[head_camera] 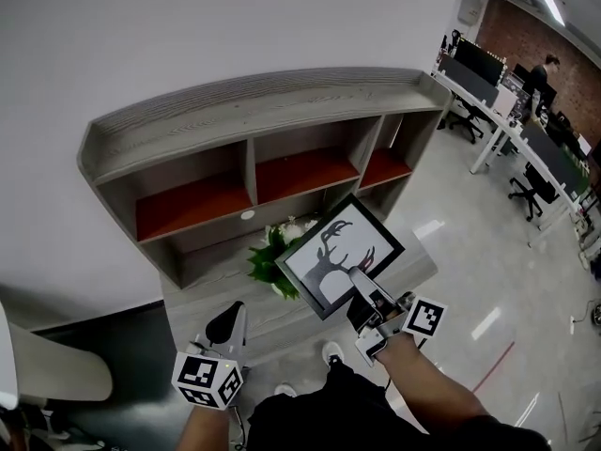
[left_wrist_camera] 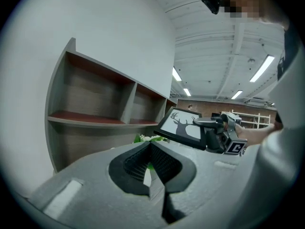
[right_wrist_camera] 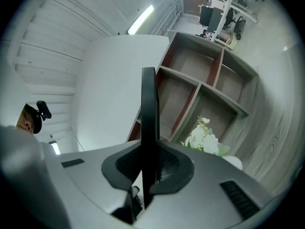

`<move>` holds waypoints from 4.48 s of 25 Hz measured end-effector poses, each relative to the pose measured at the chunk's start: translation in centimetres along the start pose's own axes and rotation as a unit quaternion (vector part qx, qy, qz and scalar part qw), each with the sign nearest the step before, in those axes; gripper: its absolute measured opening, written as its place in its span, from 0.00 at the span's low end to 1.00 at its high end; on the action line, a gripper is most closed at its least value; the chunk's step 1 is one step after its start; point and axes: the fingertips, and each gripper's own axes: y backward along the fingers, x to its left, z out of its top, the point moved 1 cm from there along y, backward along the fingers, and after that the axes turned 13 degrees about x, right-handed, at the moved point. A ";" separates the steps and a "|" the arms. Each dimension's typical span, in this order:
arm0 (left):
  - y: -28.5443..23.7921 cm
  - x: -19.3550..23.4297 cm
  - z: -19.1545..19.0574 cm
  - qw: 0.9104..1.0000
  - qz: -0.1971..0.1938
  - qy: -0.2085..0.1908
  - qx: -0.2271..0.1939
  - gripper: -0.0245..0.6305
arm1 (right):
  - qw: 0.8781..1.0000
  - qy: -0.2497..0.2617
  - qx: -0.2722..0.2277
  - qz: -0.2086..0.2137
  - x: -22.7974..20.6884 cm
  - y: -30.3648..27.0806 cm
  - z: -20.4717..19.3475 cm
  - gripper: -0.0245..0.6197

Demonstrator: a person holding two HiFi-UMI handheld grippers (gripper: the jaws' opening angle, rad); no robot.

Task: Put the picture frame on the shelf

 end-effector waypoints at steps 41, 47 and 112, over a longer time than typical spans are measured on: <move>-5.6 1.5 2.1 0.989 0.137 0.037 0.036 0.05 | 0.962 -0.258 -0.083 -0.013 -15.8 -14.8 12.9 0.11; -5.4 1.7 1.6 0.988 0.142 0.043 0.040 0.05 | 0.965 -0.249 -0.079 -0.025 -15.8 -16.1 13.3 0.11; -5.1 1.2 0.5 0.989 0.131 0.057 0.039 0.05 | 0.972 -0.234 0.035 0.000 -15.7 -16.9 11.4 0.16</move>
